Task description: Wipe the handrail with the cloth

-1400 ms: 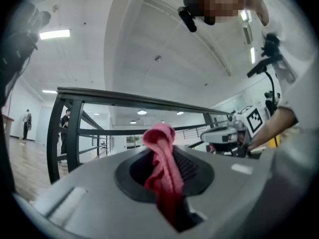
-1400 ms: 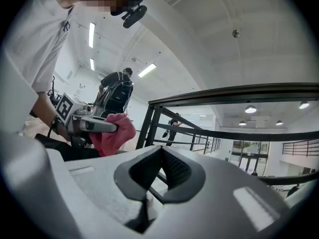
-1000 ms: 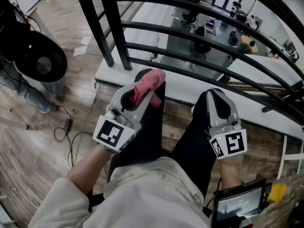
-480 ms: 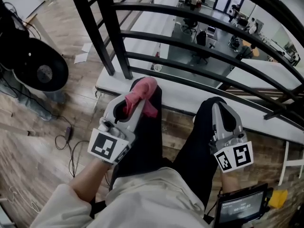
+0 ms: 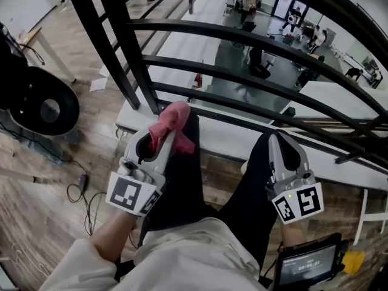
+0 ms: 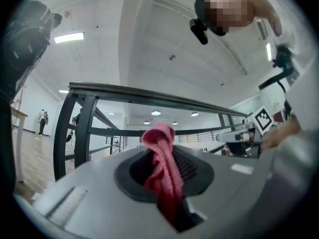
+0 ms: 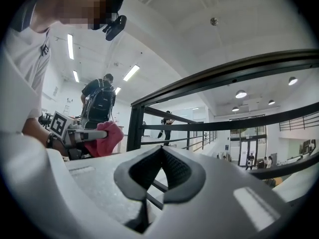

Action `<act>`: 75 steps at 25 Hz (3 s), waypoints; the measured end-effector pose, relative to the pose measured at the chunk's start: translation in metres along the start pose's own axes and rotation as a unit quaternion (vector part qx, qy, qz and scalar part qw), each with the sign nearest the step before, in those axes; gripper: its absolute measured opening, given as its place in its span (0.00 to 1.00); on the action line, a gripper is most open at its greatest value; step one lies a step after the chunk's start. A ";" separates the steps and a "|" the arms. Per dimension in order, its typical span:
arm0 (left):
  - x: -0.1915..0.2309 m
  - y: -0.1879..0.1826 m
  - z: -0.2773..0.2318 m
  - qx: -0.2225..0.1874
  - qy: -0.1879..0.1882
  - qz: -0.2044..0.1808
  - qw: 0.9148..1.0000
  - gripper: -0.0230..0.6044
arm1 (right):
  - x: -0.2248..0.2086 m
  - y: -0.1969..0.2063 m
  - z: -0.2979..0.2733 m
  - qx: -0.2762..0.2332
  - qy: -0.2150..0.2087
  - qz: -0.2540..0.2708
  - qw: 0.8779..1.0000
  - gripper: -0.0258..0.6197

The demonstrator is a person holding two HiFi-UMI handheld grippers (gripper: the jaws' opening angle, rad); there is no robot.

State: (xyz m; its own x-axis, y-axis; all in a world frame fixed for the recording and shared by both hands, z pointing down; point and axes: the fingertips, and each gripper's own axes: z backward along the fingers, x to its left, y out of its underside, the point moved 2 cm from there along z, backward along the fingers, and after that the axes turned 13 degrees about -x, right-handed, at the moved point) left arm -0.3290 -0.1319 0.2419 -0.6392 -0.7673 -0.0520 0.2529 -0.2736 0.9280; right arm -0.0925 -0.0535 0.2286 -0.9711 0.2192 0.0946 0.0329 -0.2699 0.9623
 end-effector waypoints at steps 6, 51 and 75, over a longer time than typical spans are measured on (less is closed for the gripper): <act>0.023 0.010 -0.030 -0.001 -0.002 -0.021 1.000 0.14 | -0.019 0.008 -0.034 0.001 0.004 0.013 1.000 0.04; 0.244 0.104 -0.128 0.050 -0.104 -0.094 0.989 0.14 | 0.049 0.081 -0.264 0.000 0.009 -0.058 0.998 0.04; 0.232 0.153 -0.143 0.210 -0.084 -0.022 0.974 0.14 | 0.003 0.082 -0.245 0.009 0.022 -0.016 1.000 0.04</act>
State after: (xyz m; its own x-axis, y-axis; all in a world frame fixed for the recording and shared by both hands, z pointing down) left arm -0.3344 -0.4345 0.3196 -0.7616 -0.6447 -0.0664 -0.0742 -0.0151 0.9971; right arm -0.1507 -0.3048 0.2452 -0.9810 0.1867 0.0531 0.0057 -0.2458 0.9693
